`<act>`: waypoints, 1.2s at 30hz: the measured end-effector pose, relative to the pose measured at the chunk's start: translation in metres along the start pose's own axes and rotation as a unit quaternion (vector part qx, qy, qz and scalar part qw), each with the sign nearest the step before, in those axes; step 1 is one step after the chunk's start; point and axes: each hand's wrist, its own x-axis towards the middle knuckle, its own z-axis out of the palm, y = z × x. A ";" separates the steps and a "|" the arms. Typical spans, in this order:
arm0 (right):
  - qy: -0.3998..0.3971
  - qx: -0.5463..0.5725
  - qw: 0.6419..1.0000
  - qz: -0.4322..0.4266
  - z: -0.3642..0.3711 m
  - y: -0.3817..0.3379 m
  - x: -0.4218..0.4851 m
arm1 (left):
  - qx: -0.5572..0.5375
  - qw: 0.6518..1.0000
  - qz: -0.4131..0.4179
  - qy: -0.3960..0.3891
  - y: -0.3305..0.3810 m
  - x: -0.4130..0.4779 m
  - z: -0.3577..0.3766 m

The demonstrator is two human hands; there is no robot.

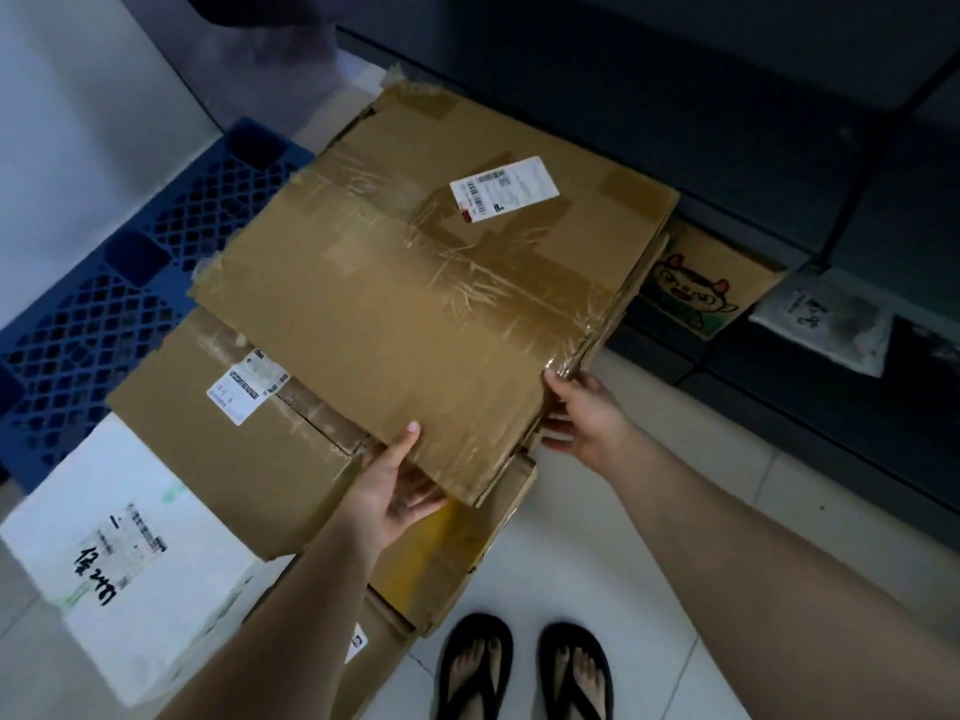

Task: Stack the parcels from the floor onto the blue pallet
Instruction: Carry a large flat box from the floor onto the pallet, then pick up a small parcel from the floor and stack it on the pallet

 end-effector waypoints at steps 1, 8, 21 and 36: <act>0.005 0.008 1.000 0.002 0.001 0.002 0.001 | 0.001 1.000 0.003 0.000 0.000 0.001 -0.001; 0.092 -0.003 0.996 -0.015 0.007 -0.007 0.008 | 0.018 1.000 0.021 0.003 0.011 0.007 0.023; 0.009 -0.315 0.949 0.019 -0.050 -0.001 -0.058 | 0.205 0.978 0.014 0.037 -0.001 -0.027 0.031; 0.183 -0.396 0.900 0.021 -0.298 0.027 -0.354 | 0.663 0.718 0.125 -0.174 -0.162 -0.255 0.270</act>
